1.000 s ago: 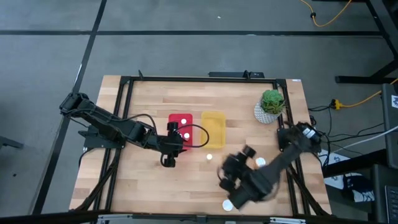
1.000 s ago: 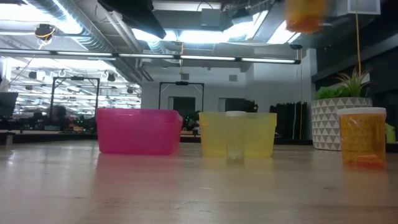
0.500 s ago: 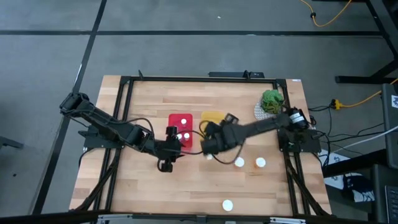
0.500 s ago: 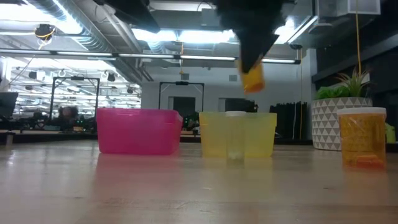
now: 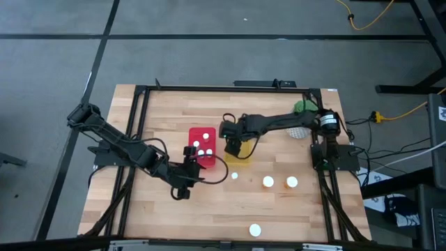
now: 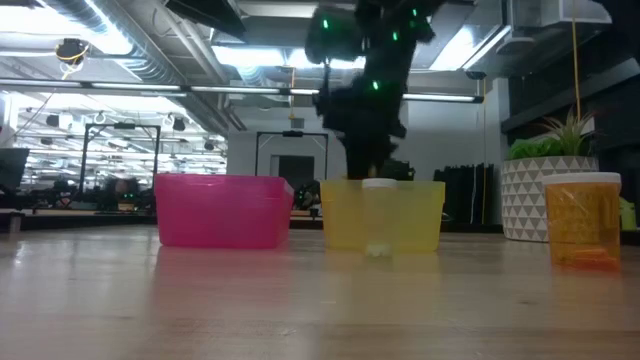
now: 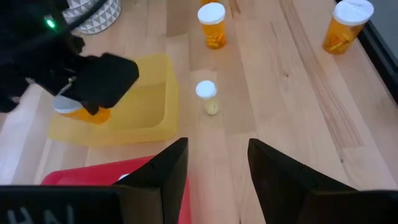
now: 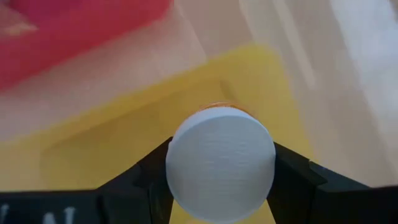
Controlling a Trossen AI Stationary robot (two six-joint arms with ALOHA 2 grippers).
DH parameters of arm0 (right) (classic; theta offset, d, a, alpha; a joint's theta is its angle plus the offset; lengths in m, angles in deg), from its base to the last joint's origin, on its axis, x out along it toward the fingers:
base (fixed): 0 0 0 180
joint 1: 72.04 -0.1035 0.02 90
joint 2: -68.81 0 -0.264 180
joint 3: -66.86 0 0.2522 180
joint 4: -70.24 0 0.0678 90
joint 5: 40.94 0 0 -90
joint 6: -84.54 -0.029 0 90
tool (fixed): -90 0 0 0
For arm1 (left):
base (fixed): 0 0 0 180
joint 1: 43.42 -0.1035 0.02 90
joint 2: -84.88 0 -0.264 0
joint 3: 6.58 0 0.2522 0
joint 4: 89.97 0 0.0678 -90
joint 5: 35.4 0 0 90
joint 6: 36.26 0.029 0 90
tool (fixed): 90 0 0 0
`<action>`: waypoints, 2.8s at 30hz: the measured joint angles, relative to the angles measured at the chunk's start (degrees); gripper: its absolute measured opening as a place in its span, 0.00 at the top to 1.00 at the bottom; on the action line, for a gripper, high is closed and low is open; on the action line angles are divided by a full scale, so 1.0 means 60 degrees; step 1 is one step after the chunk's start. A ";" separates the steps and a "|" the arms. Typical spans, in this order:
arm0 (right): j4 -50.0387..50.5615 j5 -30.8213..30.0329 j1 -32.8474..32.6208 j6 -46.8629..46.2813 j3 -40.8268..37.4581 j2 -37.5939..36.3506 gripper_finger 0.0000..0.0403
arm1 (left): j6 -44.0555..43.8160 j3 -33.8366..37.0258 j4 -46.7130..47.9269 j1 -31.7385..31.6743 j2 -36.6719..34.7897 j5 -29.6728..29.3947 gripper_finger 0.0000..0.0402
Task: Pick and place medicine bottles into bin by pill shape (circle, oval)
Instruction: Put the large orange pill bottle into the yellow bin, then put the small yellow pill bottle into the red bin
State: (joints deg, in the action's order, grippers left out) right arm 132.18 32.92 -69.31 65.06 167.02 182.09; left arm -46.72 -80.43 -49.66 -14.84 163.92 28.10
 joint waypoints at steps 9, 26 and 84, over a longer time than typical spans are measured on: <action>-0.1222 0.0069 0.0080 -0.0281 -0.0819 0.0004 0.50 | 0.0005 0.0000 -0.0002 -0.0004 0.0000 -0.0007 0.60; -0.0340 0.0204 0.0007 -0.0718 -0.0539 -0.0389 0.37 | 0.0008 0.0000 -0.0014 -0.0011 0.0000 -0.0008 0.60; 0.6970 -0.0656 -0.7007 -0.8727 0.0060 -0.4411 0.37 | 0.0590 -0.0003 -0.4913 -0.2510 0.4378 0.3544 0.48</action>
State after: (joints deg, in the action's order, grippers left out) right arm 174.00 28.98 -111.35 12.69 167.38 155.62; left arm -43.18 -80.45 -79.13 -29.90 190.19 49.37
